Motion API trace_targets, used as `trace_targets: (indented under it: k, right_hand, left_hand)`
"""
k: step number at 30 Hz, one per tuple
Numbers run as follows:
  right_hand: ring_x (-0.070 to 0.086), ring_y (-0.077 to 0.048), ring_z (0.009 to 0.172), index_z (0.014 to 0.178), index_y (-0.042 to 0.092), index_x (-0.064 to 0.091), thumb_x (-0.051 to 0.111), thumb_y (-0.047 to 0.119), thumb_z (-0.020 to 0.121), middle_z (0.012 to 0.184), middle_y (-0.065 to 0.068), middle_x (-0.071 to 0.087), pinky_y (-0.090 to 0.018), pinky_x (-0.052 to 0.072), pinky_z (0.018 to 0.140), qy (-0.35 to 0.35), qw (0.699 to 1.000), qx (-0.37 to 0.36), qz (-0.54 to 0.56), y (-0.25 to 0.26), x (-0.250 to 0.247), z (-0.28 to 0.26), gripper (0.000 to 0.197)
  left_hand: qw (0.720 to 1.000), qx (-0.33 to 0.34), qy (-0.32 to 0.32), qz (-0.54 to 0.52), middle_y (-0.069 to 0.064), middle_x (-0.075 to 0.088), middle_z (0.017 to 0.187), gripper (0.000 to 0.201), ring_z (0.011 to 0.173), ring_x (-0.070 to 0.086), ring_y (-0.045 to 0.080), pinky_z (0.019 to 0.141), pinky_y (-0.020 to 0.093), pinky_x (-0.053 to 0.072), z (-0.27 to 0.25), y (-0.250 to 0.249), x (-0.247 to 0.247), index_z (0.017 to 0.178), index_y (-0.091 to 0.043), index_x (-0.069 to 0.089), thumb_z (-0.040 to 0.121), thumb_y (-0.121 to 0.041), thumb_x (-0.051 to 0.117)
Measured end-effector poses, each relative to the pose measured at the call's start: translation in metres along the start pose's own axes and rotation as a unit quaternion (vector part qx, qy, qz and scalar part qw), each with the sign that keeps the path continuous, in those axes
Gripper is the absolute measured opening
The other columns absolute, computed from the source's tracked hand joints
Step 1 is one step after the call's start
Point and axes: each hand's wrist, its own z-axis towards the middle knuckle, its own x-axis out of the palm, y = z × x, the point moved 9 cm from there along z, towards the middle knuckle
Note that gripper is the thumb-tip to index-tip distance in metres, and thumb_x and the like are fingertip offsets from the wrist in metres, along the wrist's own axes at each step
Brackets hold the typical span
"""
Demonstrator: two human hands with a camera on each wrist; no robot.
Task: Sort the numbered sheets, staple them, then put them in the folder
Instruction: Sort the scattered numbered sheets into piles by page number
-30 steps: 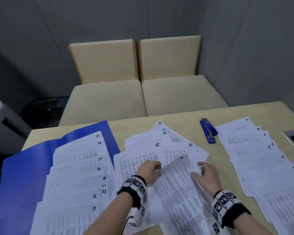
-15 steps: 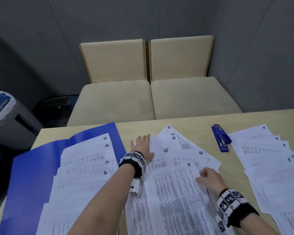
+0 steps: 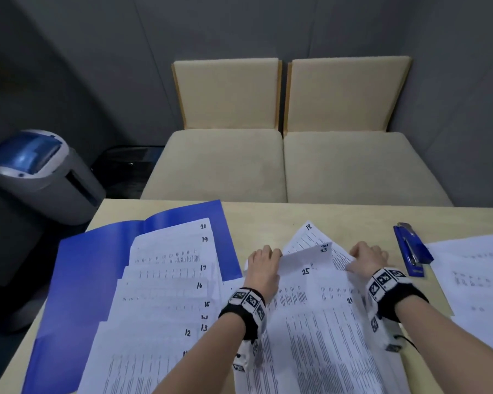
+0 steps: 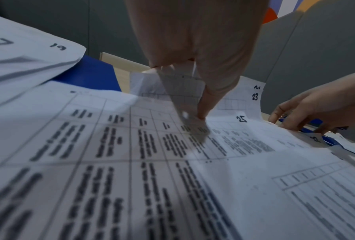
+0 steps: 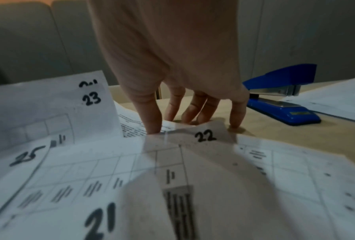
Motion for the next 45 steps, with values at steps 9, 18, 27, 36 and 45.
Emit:
trace_targets:
  k: [9,18,27,36,45]
  right_hand:
    - [0.054,-0.022,0.089,0.101,0.011,0.053,0.062,0.005,0.082,0.103,-0.006,0.06,-0.027,0.041,0.075,0.074,0.99,-0.06,0.105,0.012,-0.006,-0.012,0.022]
    - [0.051,-0.023,0.079,0.106,0.008,0.058,0.05,0.011,0.094,0.091,-0.01,0.056,-0.028,0.038,0.064,-0.178,0.93,-0.078,0.312,0.001,-0.094,-0.049,0.015]
    - [0.058,-0.019,0.087,0.093,0.014,0.055,0.049,0.011,0.093,0.094,-0.006,0.063,-0.037,0.049,0.086,-0.31,0.726,-0.035,0.612,0.006,-0.146,-0.064,0.007]
    - [0.06,-0.025,0.099,0.117,0.007,0.053,0.047,0.001,0.092,0.112,-0.011,0.06,-0.037,0.05,0.093,-0.147,0.713,0.032,0.685,0.078,-0.054,-0.074,0.026]
    - [0.056,-0.025,0.104,0.122,0.003,0.05,0.045,0.005,0.094,0.116,-0.01,0.057,-0.035,0.048,0.089,0.035,0.799,0.011,0.6,0.168,0.05,-0.123,0.028]
  left_hand:
    - [1.0,0.002,0.019,-0.009,0.005,0.043,0.113,0.039,0.104,0.044,0.024,0.098,0.033,0.031,0.004,0.003,0.003,0.118,-0.014,0.043,0.08,-0.011,0.052]
    - [0.998,-0.024,0.049,0.04,0.006,0.04,0.122,0.05,0.114,0.04,0.026,0.107,0.041,0.028,-0.005,0.012,-0.001,0.128,-0.016,0.037,0.084,-0.029,0.056]
    - [0.989,-0.137,-0.036,0.052,-0.002,0.045,0.132,0.04,0.122,0.043,0.021,0.106,0.04,0.025,-0.037,0.12,-0.08,0.132,-0.026,0.041,0.093,-0.017,0.039]
    - [0.971,-0.181,0.134,0.082,0.001,0.05,0.125,0.037,0.122,0.043,0.023,0.115,0.053,0.004,-0.069,0.198,-0.083,0.122,-0.027,0.049,0.088,-0.015,0.043]
    - [0.986,-0.145,0.059,0.049,-0.007,0.043,0.095,0.016,0.098,0.046,0.015,0.113,0.042,0.011,-0.09,0.189,-0.112,0.093,-0.023,0.061,0.084,-0.018,0.049]
